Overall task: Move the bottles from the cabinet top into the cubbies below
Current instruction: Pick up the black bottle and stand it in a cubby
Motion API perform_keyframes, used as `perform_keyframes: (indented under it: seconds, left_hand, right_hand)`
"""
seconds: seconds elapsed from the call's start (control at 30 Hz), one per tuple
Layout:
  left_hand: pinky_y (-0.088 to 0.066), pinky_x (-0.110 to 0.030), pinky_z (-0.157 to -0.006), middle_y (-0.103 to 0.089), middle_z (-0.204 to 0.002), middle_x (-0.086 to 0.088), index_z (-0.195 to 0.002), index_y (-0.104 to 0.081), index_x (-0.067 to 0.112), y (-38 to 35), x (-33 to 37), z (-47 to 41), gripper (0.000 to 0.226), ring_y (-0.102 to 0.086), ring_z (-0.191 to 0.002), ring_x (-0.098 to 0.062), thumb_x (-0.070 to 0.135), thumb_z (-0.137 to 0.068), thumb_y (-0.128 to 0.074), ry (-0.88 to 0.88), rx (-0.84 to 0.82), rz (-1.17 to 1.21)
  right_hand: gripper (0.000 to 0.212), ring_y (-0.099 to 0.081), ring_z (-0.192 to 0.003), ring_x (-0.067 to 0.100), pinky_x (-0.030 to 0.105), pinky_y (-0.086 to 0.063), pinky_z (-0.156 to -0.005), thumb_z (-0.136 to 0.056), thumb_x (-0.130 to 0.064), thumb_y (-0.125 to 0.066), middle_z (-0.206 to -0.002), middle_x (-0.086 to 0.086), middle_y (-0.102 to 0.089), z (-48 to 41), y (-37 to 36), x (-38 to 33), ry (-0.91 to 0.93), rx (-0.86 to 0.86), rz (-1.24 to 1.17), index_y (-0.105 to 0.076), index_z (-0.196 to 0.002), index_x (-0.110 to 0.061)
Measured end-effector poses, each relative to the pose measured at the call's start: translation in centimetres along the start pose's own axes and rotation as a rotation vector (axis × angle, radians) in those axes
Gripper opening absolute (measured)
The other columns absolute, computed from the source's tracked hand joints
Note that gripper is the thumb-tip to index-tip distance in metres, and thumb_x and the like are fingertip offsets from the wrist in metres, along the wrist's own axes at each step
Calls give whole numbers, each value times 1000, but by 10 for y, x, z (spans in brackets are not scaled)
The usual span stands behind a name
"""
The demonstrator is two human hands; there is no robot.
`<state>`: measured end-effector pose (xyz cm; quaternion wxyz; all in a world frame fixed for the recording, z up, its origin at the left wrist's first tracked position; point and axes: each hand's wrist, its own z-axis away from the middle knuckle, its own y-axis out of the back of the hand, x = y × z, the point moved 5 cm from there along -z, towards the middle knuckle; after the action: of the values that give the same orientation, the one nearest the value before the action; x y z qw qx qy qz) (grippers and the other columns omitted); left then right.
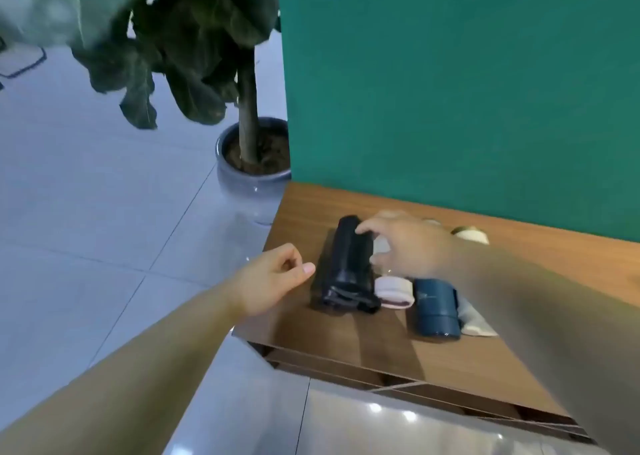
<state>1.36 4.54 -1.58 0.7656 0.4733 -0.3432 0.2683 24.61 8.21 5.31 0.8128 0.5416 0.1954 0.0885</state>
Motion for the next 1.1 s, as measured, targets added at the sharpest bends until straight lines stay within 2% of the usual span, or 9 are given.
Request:
perform_keyframes:
  seconds: [0.1, 0.2, 0.33, 0.5, 0.63, 0.77, 0.87, 0.93, 1.1]
  left_hand:
    - [-46, -33, -71, -58, -74, 10, -84, -56, 31, -13, -27, -3, 28, -53, -70, -10, 58, -88, -62, -29, 71, 39]
    - [-44, -29, -69, -57, -75, 9, -87, -57, 28, -24, -47, 2, 20, -50, -67, -8, 43, -92, -70, -65, 168, 88]
    - [-44, -34, -73, -58, -78, 5, -86, -58, 31, -24, -67, 22, 29, -52, -72, -12, 58, -77, -63, -105, 286, 216]
    - [-39, -31, -66, -52, -60, 17, -84, -56, 26, -22, -85, 81, 19, -45, -60, -6, 43, -88, -64, -84, 457, 265]
    - [-39, -34, -66, -55, -69, 5, -88, -57, 17, -33, -101, 144, 22, -48, -66, -15, 36, -95, -65, -20, 565, 301]
    - [-42, -35, -66, -57, -76, 0, -91, -58, 14, -59, -117, 192, 16, -49, -69, -18, 27, -99, -63, 49, 569, 283]
    - [-55, -43, -76, -66, -87, 0, -96, -62, 23, -81, -137, 203, 10, -59, -76, -23, 33, -97, -64, 95, 522, 268]
    - [-57, -45, -82, -69, -93, 1, -99, -63, 30, -97, -147, 205, 6, -64, -80, -21, 34, -95, -66, 122, 501, 301]
    - [-52, -21, -69, -72, -97, 0, -98, -63, 38, -154, -183, 186, 28, -64, -71, -3, 11, -94, -67, 150, 352, 341]
  right_hand:
    - [67, -31, -147, 20, 35, -32, -114, -93, -18, -63, -156, -5, -41, -27, -16, 3, 111, -57, 179, -42, -153, -39]
    - [77, -28, -151, 25, 45, -34, -117, -84, -19, -68, -160, -3, -35, -49, -37, 6, 176, -81, 335, -41, -152, -44]
    - [92, -23, -153, 28, 47, -32, -119, -79, -25, -77, -164, 1, -30, -59, -52, -13, 276, -48, 553, -32, -157, -40]
    - [90, -39, -142, 26, 43, -41, -108, -68, -37, -79, -153, 0, -46, -32, -70, -64, 377, 57, 637, -40, -149, -32]
    - [90, -48, -129, 25, 42, -46, -95, -60, -54, -74, -138, -6, -54, 5, -95, -102, 388, 95, 635, -41, -142, -37]
    - [77, -53, -113, 21, 41, -48, -89, -57, -65, -66, -122, -11, -59, 53, -110, -147, 425, 182, 320, -48, -129, -43]
    - [52, -59, -95, 12, 40, -53, -80, -56, -57, -80, -99, -17, -63, 88, -126, -176, 489, 246, -60, -53, -100, -44]
    - [53, -65, -97, 5, 38, -56, -82, -59, -47, -88, -103, -16, -69, 102, -151, -181, 462, 247, -298, -59, -104, -41]
    - [63, -70, -102, -1, 34, -57, -92, -60, -39, -93, -110, -17, -74, 94, -243, -144, 234, 233, -566, -61, -114, -43]
